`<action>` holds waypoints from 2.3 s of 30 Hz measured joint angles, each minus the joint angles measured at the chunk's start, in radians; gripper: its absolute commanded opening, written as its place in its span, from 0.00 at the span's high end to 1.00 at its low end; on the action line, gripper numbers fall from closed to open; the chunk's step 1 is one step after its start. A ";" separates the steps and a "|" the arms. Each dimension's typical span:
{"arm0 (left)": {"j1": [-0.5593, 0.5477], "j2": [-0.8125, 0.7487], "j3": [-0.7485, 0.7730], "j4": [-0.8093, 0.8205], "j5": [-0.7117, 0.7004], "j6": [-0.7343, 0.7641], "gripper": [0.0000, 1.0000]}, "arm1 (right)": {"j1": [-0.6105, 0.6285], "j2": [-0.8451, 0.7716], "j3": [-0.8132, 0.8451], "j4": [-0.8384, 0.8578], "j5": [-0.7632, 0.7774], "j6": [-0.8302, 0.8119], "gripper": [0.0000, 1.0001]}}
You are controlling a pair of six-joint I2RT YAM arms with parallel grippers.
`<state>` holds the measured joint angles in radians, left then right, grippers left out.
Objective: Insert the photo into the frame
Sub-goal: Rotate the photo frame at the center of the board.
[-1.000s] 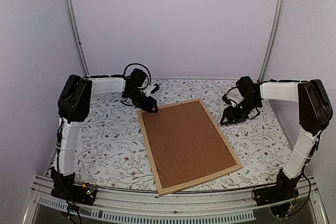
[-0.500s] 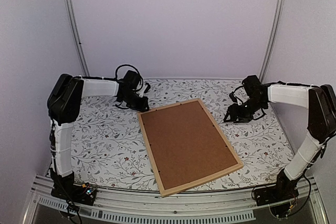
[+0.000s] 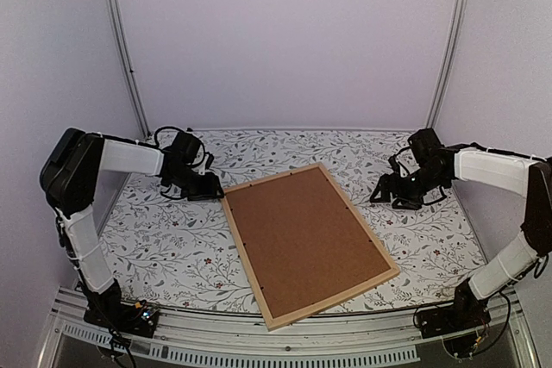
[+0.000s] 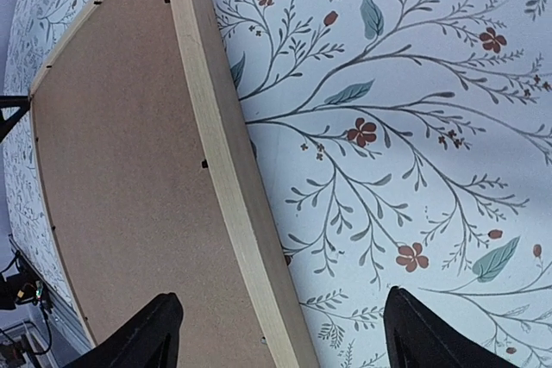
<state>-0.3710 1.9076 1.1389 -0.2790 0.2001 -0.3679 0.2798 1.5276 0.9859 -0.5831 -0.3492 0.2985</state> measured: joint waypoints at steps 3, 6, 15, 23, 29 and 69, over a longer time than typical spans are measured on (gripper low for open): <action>0.000 -0.045 -0.051 -0.020 -0.003 -0.008 0.09 | 0.001 -0.071 -0.064 -0.006 0.002 0.040 0.11; 0.000 -0.081 -0.067 -0.043 -0.013 -0.011 0.00 | 0.011 -0.146 -0.138 -0.029 0.010 0.085 0.09; 0.000 -0.117 0.005 -0.037 -0.003 -0.021 0.00 | 0.154 -0.319 -0.321 -0.112 0.038 0.231 0.09; 0.000 -0.014 0.137 -0.032 0.033 -0.023 0.01 | 0.283 -0.493 -0.432 -0.190 0.060 0.378 0.13; 0.000 0.028 0.158 -0.034 0.047 -0.026 0.01 | 0.349 -0.551 -0.497 -0.195 0.053 0.454 0.14; -0.027 -0.151 -0.175 0.082 0.016 0.024 0.27 | 0.161 0.153 -0.034 0.061 0.108 0.344 0.12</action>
<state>-0.3985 1.7569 0.9638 -0.1970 0.2165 -0.3435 0.4408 1.6810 0.9520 -0.5224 -0.2413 0.6426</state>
